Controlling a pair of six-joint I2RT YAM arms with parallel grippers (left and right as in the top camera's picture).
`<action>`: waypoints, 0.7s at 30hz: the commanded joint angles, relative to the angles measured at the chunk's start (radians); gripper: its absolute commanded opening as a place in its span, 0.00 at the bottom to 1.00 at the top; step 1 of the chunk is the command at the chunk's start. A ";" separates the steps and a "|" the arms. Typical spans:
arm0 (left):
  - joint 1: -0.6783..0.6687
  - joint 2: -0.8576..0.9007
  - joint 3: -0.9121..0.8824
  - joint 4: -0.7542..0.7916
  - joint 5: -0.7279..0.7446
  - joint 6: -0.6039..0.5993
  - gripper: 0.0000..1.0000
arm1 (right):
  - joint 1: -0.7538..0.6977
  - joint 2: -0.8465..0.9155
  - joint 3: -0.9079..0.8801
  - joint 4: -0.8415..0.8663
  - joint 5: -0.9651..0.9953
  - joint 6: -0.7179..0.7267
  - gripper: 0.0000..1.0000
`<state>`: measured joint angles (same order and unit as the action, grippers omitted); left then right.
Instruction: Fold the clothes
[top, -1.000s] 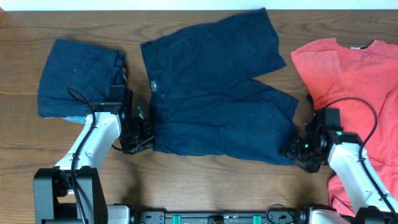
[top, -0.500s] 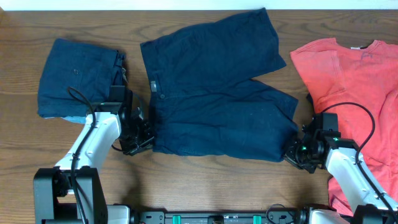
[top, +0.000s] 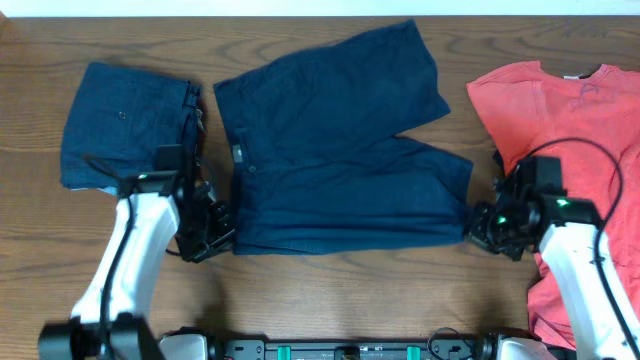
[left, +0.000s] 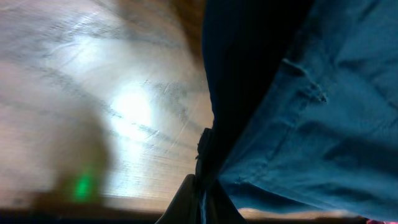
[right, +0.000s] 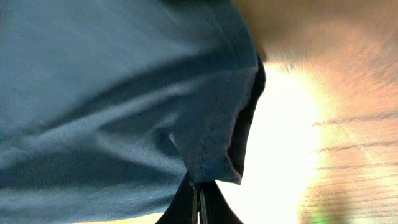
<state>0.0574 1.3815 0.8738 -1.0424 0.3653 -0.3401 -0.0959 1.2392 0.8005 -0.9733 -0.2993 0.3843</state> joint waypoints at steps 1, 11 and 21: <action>0.023 -0.087 0.050 -0.039 -0.085 0.014 0.06 | -0.002 -0.048 0.096 -0.037 0.042 -0.034 0.01; 0.023 -0.314 0.116 -0.245 -0.090 0.014 0.06 | -0.002 -0.140 0.404 -0.264 0.165 -0.034 0.01; 0.023 -0.437 0.153 -0.386 -0.080 0.013 0.06 | -0.002 -0.153 0.695 -0.309 0.164 -0.032 0.01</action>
<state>0.0761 0.9600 1.0012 -1.4212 0.3027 -0.3389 -0.0967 1.0859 1.4708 -1.2957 -0.1604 0.3622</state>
